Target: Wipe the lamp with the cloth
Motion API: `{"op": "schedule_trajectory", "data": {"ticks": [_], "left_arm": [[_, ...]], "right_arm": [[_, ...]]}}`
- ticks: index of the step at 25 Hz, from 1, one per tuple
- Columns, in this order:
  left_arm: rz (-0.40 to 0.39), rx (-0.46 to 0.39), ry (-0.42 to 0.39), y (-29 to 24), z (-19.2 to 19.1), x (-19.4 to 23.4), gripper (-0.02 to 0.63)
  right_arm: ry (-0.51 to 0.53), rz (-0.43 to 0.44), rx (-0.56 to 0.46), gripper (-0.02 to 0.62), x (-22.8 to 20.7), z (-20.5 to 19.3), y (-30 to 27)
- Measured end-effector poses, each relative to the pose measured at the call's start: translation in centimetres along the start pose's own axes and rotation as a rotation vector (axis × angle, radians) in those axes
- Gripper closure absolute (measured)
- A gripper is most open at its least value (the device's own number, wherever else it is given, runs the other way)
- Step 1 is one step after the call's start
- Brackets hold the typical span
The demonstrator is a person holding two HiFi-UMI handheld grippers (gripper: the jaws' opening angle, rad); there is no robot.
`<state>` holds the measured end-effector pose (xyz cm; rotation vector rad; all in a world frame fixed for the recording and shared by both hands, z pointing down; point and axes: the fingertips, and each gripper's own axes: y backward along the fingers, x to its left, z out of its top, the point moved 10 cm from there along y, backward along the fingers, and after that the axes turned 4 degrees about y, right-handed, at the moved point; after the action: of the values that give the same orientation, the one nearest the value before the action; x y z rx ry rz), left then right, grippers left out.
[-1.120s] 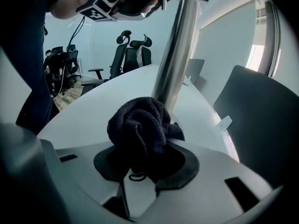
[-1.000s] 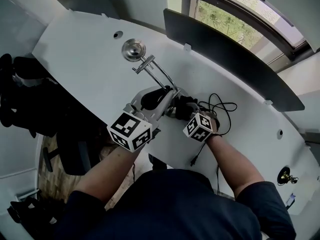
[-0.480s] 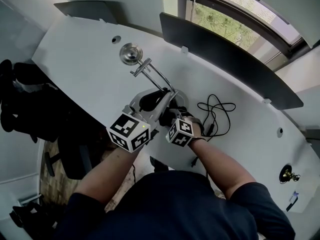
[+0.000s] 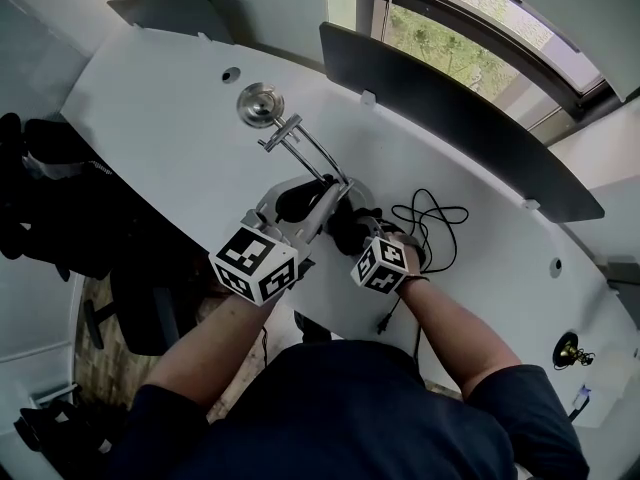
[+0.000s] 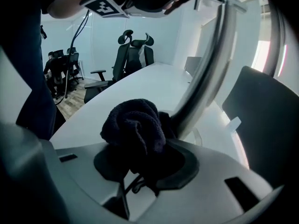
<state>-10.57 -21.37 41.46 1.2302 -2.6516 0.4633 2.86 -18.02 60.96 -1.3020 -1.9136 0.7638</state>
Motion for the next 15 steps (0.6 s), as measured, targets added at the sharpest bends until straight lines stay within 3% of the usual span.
{"op": "schedule_trajectory", "data": {"ticks": [10, 15], "left_arm": [[0.016, -0.009, 0.008, 0.0, -0.1, -0.1, 0.563], [0.027, -0.011, 0.01, -0.1, -0.1, -0.2, 0.563]], "right_arm": [[-0.066, -0.098, 0.027, 0.451, -5.0, -2.9, 1.0], [-0.042, -0.115, 0.033, 0.451, -7.2, -2.8, 0.3]]}}
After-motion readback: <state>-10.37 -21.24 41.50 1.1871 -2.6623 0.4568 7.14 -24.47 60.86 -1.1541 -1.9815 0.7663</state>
